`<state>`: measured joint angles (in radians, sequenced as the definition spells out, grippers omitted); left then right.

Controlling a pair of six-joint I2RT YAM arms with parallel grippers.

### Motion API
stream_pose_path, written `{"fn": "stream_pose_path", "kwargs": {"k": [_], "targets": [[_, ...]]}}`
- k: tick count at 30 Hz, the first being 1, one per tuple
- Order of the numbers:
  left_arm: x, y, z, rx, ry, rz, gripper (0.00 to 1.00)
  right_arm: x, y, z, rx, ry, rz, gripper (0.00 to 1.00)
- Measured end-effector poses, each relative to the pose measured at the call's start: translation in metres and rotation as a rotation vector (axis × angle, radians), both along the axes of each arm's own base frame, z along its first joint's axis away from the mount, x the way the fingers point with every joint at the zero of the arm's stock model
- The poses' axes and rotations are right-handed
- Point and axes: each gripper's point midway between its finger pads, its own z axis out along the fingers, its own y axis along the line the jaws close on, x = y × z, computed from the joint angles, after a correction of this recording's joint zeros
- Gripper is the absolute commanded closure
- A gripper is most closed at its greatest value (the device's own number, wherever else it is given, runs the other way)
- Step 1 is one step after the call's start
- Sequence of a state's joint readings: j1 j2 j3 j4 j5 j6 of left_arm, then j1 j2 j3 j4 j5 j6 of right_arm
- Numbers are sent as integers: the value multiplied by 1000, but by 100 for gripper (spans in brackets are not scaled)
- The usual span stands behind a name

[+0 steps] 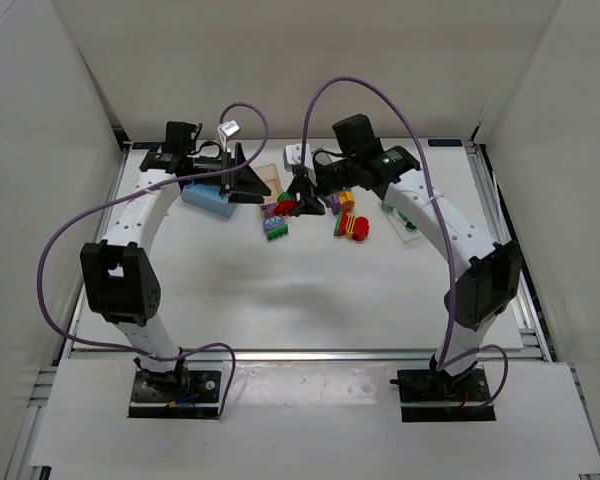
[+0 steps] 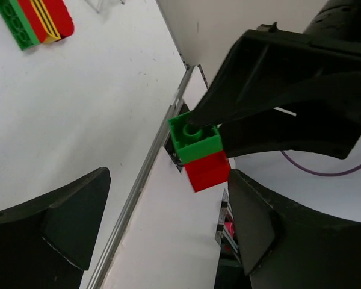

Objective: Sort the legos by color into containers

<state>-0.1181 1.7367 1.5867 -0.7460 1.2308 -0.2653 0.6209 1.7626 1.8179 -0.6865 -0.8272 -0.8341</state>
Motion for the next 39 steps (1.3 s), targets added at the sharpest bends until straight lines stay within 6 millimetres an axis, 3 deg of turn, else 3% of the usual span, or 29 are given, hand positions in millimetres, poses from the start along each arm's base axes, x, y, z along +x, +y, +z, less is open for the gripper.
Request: {"fn": "stream_pose_path", "kwargs": {"k": [13,19,25,27,29,37,39], "targets": [[-24,-33,2,-15,2,-109,10,13,3,-18,-55,-36,-14,85],[-30,-37,-2,-13,13,-125,17,20,4,-20,-68,-47,-35,86],[-28,-37,-4,1,10,-114,40,20,6,-19,-70,-50,-41,86],[-26,-36,-7,14,5,-103,43,20,6,-18,-69,-50,-43,86],[-24,-35,-9,24,3,-94,54,20,6,-18,-69,-51,-44,86],[-22,-34,-12,41,5,-80,76,21,6,-19,-77,-60,-52,86],[-22,-34,-13,42,1,-81,84,22,6,-19,-77,-61,-54,79]]}}
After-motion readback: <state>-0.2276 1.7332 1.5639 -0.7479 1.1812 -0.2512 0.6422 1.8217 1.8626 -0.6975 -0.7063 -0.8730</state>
